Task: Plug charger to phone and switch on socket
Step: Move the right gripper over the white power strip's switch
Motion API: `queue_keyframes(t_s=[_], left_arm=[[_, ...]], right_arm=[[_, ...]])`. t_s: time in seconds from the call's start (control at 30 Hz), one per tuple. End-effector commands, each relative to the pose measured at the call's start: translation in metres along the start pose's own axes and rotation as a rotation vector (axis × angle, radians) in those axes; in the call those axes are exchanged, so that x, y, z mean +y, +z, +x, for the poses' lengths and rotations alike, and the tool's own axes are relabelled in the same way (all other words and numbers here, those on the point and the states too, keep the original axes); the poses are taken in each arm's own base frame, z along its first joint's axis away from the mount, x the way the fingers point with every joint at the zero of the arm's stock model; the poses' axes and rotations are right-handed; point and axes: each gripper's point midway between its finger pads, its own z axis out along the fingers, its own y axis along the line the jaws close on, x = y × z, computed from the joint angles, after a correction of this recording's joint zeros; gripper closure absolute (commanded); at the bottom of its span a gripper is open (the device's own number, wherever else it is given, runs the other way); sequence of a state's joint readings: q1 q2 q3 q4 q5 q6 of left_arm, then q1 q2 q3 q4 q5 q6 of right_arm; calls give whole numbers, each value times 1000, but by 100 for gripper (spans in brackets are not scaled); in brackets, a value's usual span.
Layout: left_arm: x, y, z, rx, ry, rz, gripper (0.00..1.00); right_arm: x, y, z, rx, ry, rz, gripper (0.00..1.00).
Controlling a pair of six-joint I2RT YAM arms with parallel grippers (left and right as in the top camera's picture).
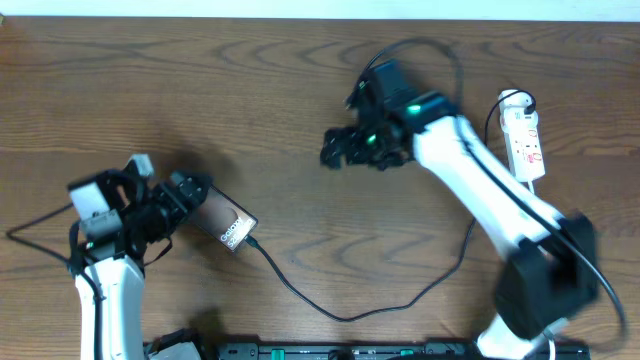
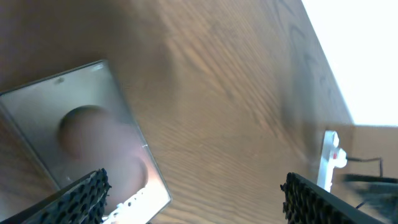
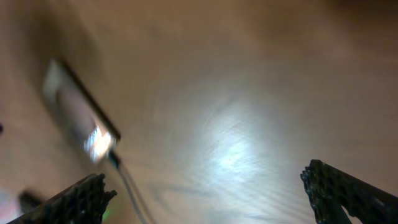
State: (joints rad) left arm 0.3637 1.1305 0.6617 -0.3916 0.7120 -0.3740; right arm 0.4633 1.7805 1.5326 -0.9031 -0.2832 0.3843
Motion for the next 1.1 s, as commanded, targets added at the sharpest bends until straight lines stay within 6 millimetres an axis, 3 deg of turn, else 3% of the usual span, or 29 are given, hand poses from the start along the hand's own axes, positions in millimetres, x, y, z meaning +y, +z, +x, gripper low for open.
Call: queue_keyframes(t_s=[0.0,0.27,0.47,0.6,0.77,0.93,1.07], left_arm=[[-20,-5,-19,-59,96,-93,12],[-61,-12,-26,-112,227,-219,12],[-88,-8,-16,-94,242,-164,12],[-97,-4,-7,-73,269,-145,12],[-101,-2,-2,-63,285,-133,12],[-101,-2,-2,-61,293,-134,12],[-100,-3,-1,-55,306,-139,11]], right_arm=[[-32,-59,-31,-207,40,165,1],[-101,-166,-60,-419,171,182,1],[-179,-224,-66,-461,290,168,1],[-231,-248,-67,-465,360,136,1],[-306,-243,-61,-421,481,122,1],[-356,-202,-52,-324,508,60,1],[-373,-165,-38,-217,459,27,1]])
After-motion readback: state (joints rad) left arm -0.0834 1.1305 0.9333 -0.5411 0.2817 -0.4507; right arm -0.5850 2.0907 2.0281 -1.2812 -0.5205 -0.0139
